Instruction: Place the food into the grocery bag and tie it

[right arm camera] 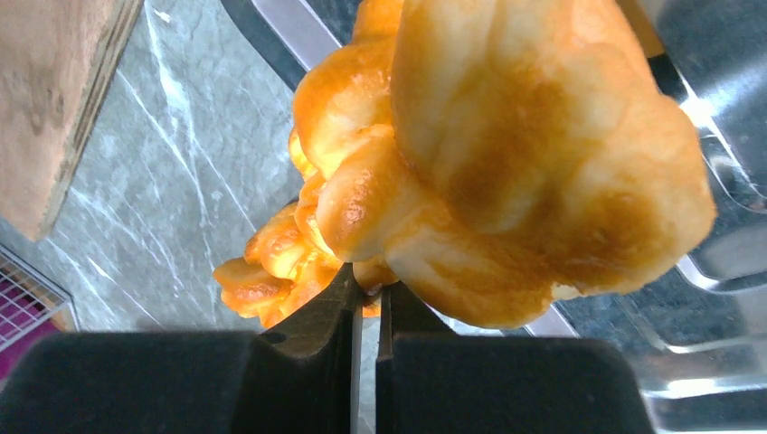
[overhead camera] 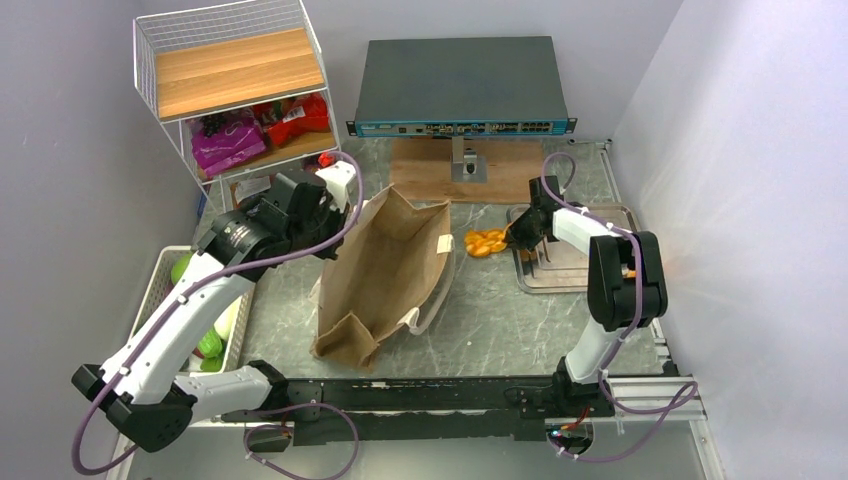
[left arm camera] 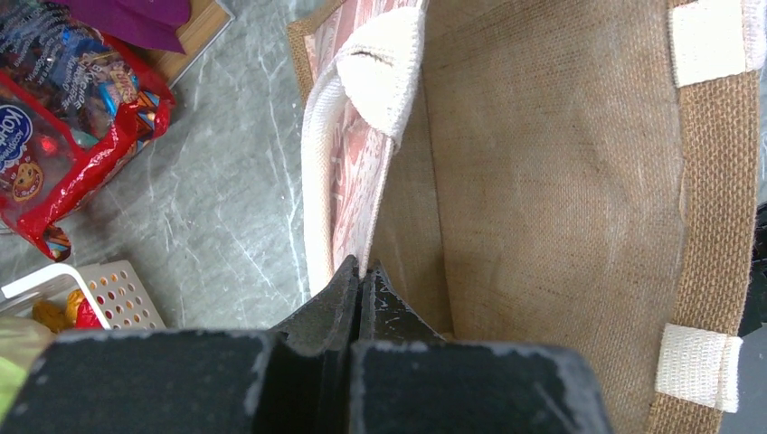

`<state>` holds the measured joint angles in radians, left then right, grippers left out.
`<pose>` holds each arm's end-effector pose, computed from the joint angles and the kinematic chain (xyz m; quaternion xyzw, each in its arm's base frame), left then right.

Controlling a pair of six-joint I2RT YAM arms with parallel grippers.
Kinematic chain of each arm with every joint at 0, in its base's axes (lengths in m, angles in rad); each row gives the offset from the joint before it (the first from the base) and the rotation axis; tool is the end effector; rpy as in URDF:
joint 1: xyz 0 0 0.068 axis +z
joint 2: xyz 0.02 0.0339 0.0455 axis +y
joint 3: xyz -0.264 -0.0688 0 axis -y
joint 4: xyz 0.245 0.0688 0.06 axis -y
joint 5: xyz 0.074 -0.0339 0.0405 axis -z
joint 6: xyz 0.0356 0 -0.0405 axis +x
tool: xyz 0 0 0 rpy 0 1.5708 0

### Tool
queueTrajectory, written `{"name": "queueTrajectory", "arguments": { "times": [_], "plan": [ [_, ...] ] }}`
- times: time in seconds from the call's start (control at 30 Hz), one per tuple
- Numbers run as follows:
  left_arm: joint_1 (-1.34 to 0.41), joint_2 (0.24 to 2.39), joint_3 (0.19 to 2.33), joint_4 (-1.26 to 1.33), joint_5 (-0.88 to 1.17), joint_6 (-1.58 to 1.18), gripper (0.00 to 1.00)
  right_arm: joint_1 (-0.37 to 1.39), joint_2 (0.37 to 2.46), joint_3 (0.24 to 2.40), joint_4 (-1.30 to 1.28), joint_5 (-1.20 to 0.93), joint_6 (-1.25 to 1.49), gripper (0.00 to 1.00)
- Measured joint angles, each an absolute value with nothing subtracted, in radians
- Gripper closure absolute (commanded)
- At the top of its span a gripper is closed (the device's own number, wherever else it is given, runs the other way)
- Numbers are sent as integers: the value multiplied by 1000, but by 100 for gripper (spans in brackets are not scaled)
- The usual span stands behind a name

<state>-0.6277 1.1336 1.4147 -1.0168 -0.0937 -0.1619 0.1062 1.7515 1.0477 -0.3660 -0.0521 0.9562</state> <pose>0.1704 -0.1195 0.4048 0.1923 0.8928 -0.1163 0.3904 0.3435 0.0385 0.1643 0.3934 0.8850 0.1473 0.2009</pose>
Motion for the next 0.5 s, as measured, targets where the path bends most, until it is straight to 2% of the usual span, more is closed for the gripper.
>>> {"name": "queueTrajectory", "arguments": {
  "times": [0.5],
  "plan": [
    [-628,1159,1453,-1024,-66,-180,100,106,1536,1124,-531,-97,743,100]
  ]
}}
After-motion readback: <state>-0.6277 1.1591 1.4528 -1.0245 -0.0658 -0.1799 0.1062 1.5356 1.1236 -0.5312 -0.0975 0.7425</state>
